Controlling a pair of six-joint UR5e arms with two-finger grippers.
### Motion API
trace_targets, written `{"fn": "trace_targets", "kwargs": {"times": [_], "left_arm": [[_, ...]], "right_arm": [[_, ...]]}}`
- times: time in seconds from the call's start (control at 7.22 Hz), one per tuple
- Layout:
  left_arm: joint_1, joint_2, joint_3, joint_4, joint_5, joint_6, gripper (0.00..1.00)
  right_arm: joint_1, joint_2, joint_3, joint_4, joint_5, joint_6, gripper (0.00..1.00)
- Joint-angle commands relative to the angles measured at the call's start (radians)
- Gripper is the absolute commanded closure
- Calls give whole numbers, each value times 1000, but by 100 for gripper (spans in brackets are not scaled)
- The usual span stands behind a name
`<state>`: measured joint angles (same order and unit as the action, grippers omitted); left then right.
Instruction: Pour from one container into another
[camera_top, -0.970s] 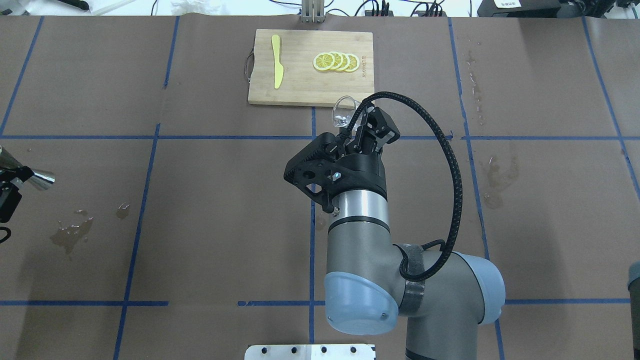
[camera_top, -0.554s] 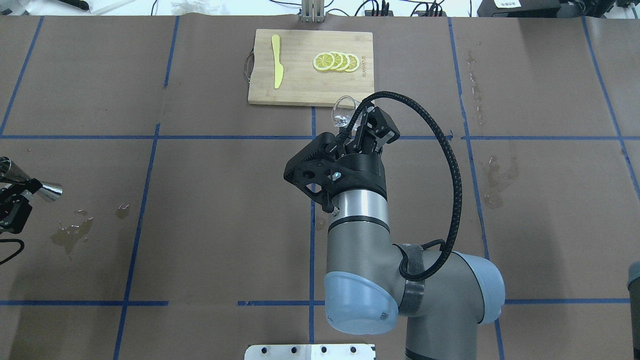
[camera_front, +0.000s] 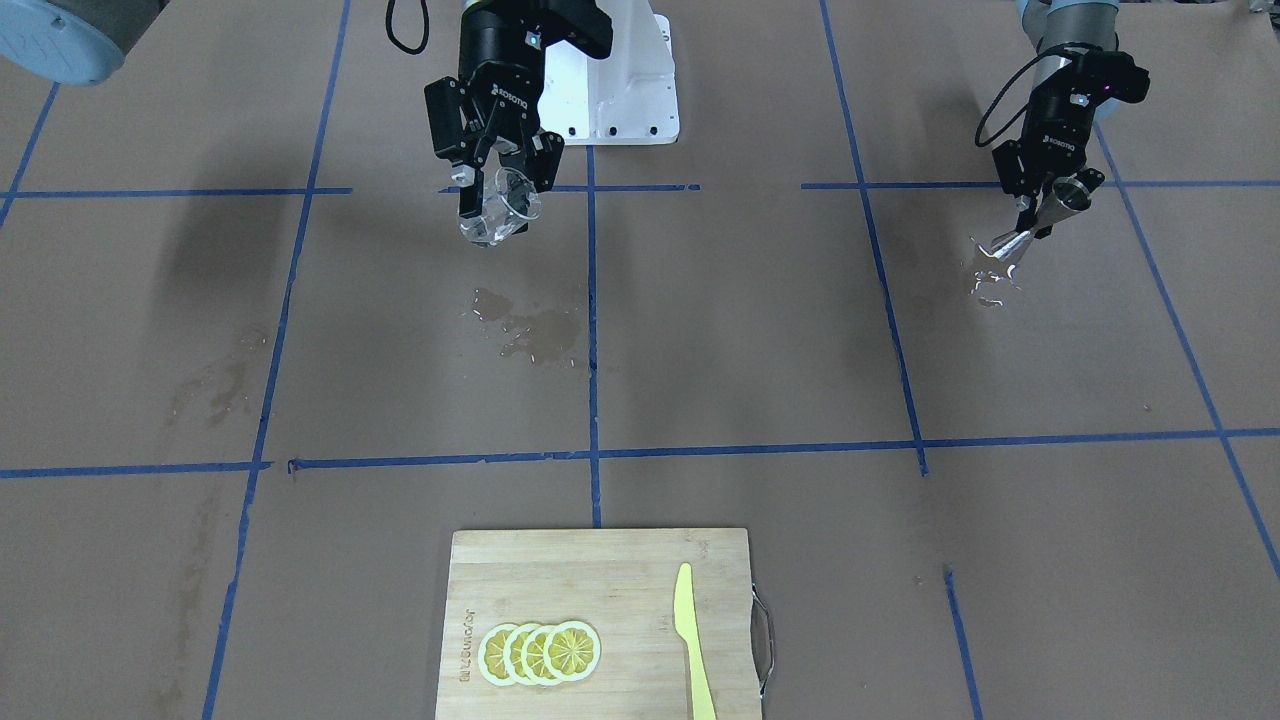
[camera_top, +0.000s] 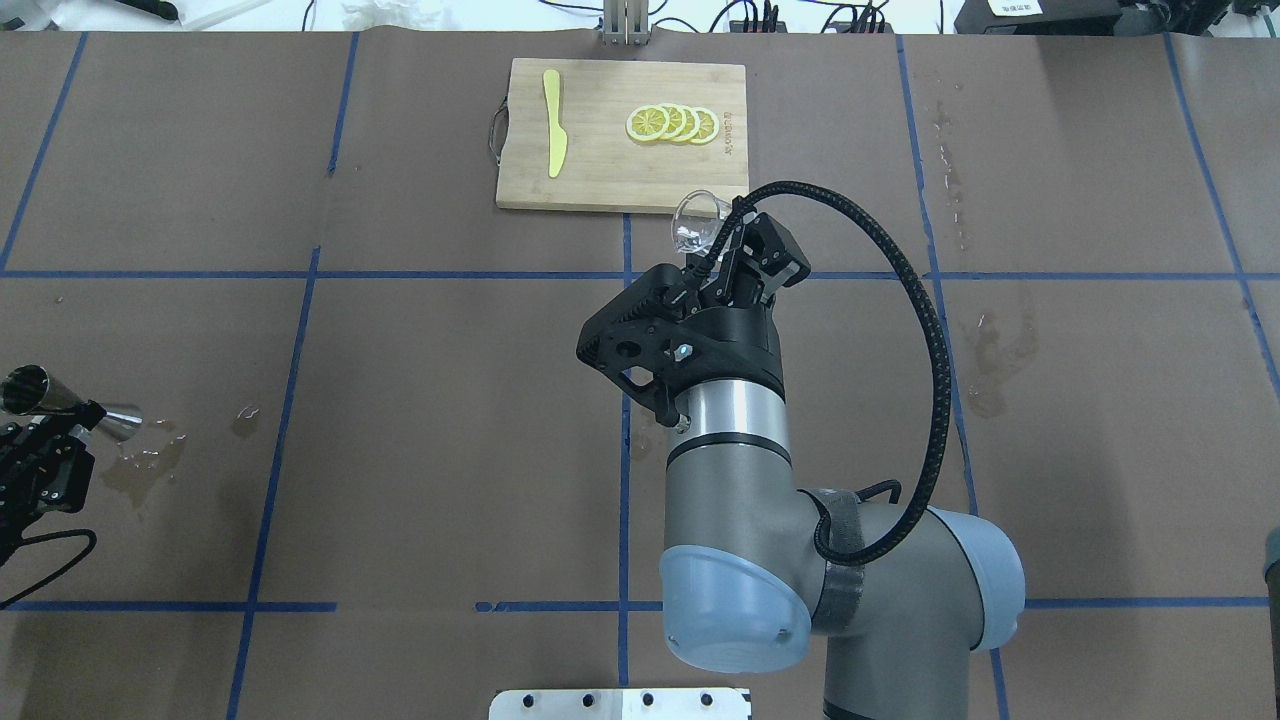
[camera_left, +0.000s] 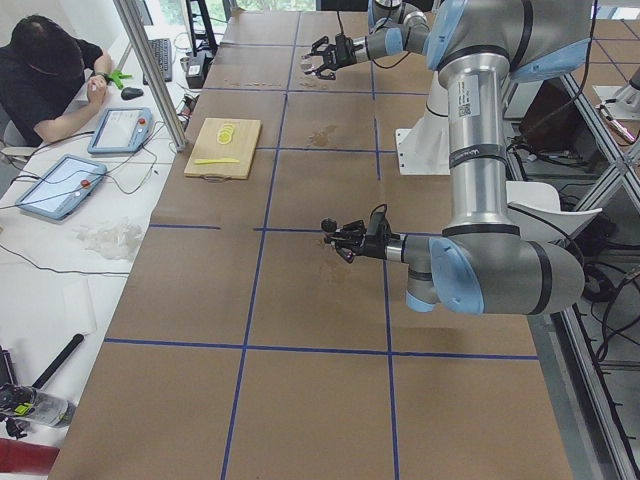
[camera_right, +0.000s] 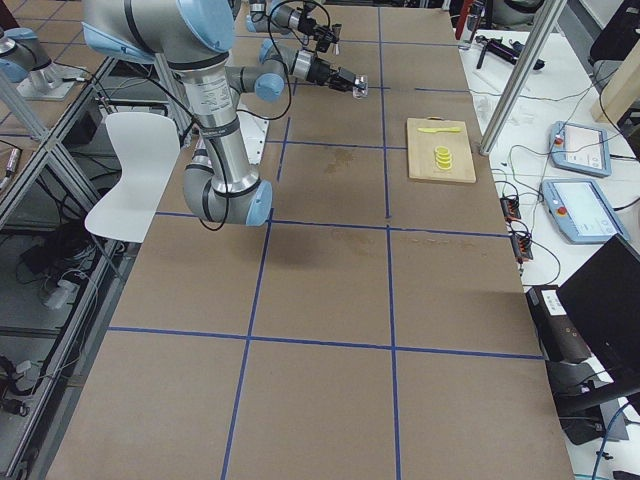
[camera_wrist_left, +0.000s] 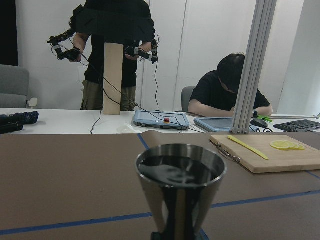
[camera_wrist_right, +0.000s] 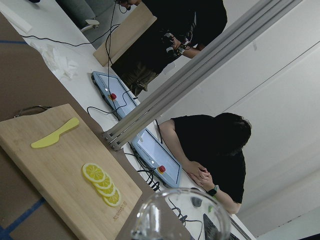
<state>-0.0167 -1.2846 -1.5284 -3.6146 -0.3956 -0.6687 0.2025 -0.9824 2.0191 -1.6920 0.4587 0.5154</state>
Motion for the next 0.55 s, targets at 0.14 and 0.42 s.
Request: {"fn": "trace_targets", "kwargs": {"times": [0.14,0.42], "left_arm": [[32,-105,53,4,81,106,100],[37,-113,51,-1,83,106,100]], "right_arm": [[0,-1,3,0,0,0,100],[0,-1,3,0,0,0,100]]}}
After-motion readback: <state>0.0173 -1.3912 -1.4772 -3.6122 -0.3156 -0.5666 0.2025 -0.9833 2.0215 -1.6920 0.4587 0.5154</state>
